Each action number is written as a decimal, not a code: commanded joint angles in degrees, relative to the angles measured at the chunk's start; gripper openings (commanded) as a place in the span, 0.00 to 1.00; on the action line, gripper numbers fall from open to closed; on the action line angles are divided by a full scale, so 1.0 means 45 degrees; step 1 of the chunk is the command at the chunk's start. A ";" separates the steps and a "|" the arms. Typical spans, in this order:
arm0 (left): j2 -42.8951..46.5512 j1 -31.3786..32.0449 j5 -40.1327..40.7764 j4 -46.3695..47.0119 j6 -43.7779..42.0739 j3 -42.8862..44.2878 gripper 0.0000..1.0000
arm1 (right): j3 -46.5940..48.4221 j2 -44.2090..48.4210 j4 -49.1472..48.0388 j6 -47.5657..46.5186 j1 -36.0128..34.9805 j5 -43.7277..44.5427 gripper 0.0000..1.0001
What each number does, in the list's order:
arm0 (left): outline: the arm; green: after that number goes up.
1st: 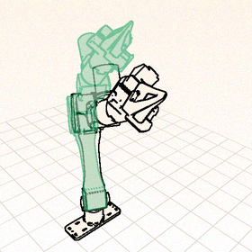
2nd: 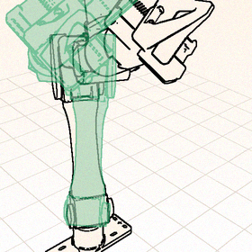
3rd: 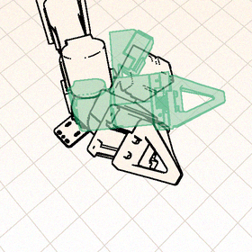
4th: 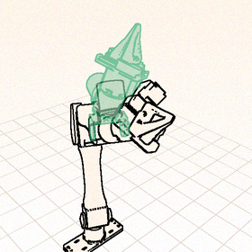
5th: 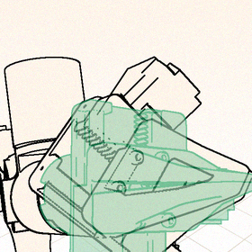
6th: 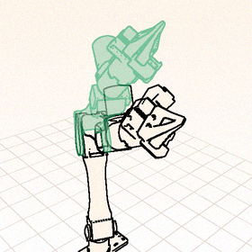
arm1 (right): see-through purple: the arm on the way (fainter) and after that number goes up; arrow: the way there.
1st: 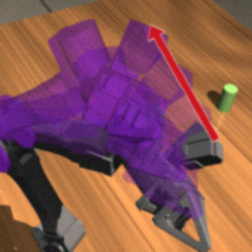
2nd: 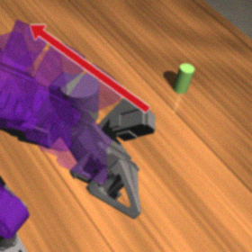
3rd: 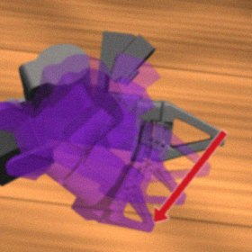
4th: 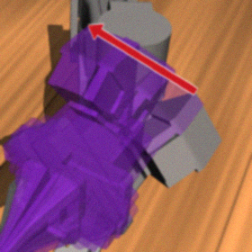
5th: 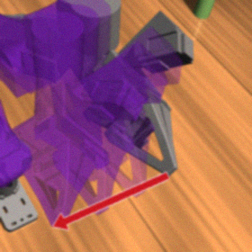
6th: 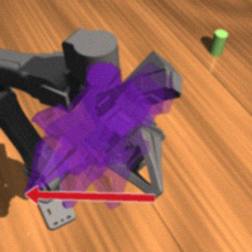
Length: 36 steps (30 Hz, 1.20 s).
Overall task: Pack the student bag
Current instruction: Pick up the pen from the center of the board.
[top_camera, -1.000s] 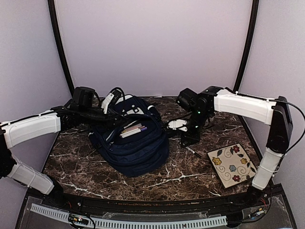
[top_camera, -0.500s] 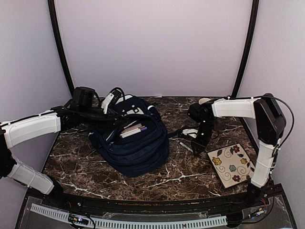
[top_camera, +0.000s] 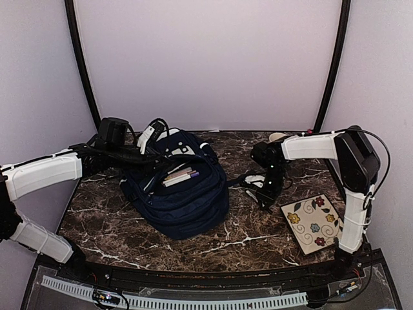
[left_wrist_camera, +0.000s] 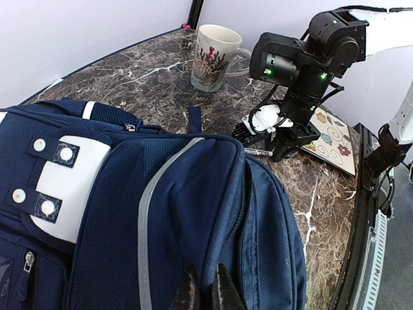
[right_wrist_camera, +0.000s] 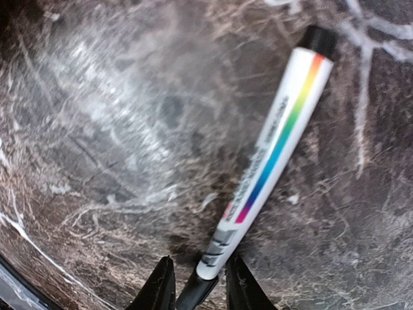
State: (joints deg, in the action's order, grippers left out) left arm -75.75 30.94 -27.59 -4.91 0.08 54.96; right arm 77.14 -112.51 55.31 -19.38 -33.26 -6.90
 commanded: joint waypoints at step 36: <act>0.0533 -0.0196 -0.0137 0.0524 -0.0292 0.0427 0.00 | 0.1463 0.0972 -0.0259 0.0505 0.0074 0.1161 0.09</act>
State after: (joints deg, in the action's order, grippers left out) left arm -75.75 30.94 -27.64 -5.76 -0.45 54.96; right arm 79.09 -113.23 54.94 -17.02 -33.41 -2.66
